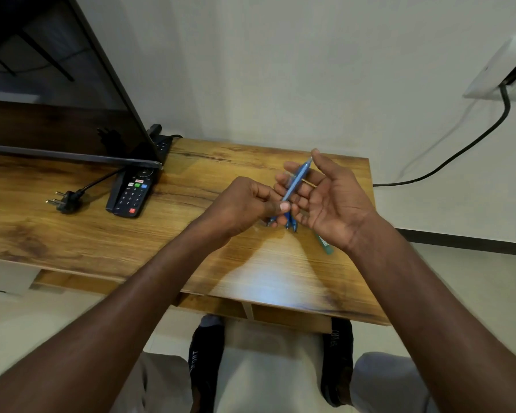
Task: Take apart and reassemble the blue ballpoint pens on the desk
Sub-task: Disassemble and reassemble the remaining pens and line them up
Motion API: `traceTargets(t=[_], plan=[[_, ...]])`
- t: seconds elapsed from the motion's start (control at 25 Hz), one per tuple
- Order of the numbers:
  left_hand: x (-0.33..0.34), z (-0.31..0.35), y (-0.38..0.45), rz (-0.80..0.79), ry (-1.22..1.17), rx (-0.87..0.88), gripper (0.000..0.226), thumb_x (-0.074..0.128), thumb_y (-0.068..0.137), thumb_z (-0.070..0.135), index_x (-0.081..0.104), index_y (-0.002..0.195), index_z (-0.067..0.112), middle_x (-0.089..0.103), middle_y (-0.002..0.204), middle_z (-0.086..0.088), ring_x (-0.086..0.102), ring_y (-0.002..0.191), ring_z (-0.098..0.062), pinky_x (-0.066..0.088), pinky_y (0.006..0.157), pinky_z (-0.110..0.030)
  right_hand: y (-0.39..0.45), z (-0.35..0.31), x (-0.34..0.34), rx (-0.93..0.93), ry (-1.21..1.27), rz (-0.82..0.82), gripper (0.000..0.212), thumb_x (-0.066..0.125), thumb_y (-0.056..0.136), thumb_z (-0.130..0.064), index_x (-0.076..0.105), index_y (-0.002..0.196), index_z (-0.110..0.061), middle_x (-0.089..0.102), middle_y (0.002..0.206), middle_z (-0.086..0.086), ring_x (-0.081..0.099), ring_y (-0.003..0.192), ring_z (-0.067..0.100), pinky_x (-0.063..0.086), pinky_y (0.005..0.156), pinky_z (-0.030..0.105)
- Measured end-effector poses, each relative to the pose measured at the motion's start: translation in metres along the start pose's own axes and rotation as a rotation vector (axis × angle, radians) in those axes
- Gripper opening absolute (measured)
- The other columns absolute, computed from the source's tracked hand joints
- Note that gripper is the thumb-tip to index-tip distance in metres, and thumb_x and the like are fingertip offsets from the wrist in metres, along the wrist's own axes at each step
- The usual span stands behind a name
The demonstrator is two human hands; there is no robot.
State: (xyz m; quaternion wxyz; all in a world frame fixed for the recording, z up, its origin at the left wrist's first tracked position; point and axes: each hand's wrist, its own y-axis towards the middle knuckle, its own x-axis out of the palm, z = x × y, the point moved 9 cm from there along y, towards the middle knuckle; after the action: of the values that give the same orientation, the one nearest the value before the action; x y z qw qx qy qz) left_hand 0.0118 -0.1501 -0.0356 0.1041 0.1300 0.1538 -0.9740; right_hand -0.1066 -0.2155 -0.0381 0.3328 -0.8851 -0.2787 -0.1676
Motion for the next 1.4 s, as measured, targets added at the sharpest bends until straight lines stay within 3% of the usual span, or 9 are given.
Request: traceTargets(t=[0.12, 0.24, 0.4, 0.72, 1.4], plan=[[0.004, -0.003, 0.000, -0.026, 0.016, -0.036, 0.021, 0.075, 0.096, 0.015, 0.079, 0.100, -0.006, 0.080, 0.087, -0.016, 0.067, 0.061, -0.001, 0.046, 0.052, -0.008, 0.002, 0.005, 0.007, 0.033, 0.003, -0.044, 0.048, 0.045, 0.105, -0.054, 0.072, 0.107, -0.014, 0.060, 0.073, 0.000, 0.067, 0.078, 0.020, 0.047, 0.077, 0.037], [0.006, -0.006, 0.000, -0.054, 0.020, -0.081, 0.029, 0.072, 0.099, 0.023, 0.077, 0.103, -0.005, 0.080, 0.091, -0.017, 0.070, 0.064, -0.007, 0.047, 0.052, -0.010, 0.007, 0.004, -0.001, 0.006, 0.207, -0.002, 0.043, 0.045, 0.105, -0.051, 0.064, 0.108, -0.012, 0.043, 0.064, -0.001, 0.051, 0.064, 0.018, 0.039, 0.070, 0.035], [0.000, -0.012, 0.003, -0.038, -0.026, -0.139, 0.040, 0.062, 0.103, 0.044, 0.077, 0.110, 0.008, 0.082, 0.096, -0.011, 0.073, 0.079, -0.017, 0.048, 0.072, -0.029, 0.012, -0.005, -0.015, -0.080, 0.466, 0.046, 0.035, 0.044, 0.101, -0.048, 0.055, 0.092, -0.016, 0.034, 0.063, -0.003, 0.036, 0.055, 0.015, 0.036, 0.068, 0.034], [0.003, -0.015, 0.004, -0.061, -0.058, -0.170, 0.044, 0.056, 0.105, 0.050, 0.077, 0.112, 0.012, 0.082, 0.098, -0.010, 0.074, 0.083, -0.018, 0.049, 0.077, -0.034, 0.013, -0.011, -0.009, -0.115, 0.576, -0.090, 0.041, 0.041, 0.102, -0.050, 0.055, 0.083, -0.017, 0.033, 0.066, -0.004, 0.032, 0.057, 0.014, 0.034, 0.064, 0.032], [0.007, -0.016, 0.004, -0.111, -0.072, -0.170, 0.049, 0.053, 0.105, 0.053, 0.079, 0.104, 0.012, 0.083, 0.100, -0.011, 0.074, 0.088, -0.020, 0.049, 0.080, -0.036, 0.009, -0.022, -0.012, -0.247, 0.509, -0.075, 0.033, 0.039, 0.100, -0.046, 0.053, 0.090, -0.019, 0.043, 0.071, -0.002, 0.032, 0.054, 0.015, 0.032, 0.061, 0.032]])
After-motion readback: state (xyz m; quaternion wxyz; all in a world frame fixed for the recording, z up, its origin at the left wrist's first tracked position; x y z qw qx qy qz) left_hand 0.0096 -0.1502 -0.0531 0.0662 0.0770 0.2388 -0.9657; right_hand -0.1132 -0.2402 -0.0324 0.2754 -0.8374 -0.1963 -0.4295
